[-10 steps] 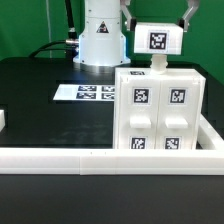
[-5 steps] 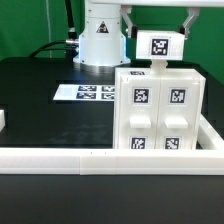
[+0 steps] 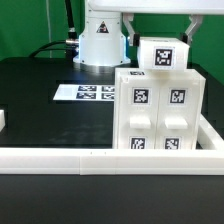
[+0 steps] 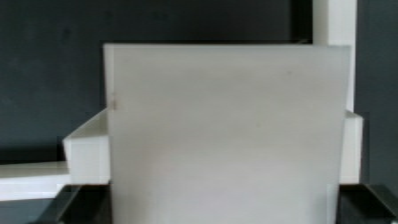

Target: Assemble cabinet

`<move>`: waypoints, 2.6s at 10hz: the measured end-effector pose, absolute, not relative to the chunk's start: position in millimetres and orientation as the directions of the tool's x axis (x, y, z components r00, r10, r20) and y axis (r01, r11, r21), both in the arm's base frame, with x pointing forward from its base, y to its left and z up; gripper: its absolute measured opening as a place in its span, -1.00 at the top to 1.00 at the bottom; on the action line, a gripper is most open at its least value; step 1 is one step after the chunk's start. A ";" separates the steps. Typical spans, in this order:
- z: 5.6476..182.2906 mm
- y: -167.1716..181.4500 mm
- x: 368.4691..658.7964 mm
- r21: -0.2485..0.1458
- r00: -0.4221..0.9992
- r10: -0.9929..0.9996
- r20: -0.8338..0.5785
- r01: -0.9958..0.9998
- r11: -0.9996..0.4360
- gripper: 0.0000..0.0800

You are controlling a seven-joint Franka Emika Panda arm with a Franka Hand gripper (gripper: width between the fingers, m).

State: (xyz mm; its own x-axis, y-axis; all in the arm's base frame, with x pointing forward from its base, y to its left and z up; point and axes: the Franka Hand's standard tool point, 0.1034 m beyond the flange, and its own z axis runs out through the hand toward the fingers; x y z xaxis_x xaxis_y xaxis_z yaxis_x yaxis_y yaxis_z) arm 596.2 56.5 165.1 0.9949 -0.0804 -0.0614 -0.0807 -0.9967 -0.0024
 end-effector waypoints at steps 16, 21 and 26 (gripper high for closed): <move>164.4 62.5 593.9 0.014 0.921 -0.386 -0.057 -0.385 -0.923 -0.40; 164.3 67.9 593.4 0.030 0.640 -0.766 -0.055 -0.766 -0.642 -0.40; 164.5 77.0 592.8 0.043 0.290 -0.955 -0.063 -0.955 -0.293 -0.40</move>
Offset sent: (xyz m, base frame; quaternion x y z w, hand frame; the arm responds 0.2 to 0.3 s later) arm 0.0000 0.0000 0.0000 0.0000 0.0000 0.0000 1.0000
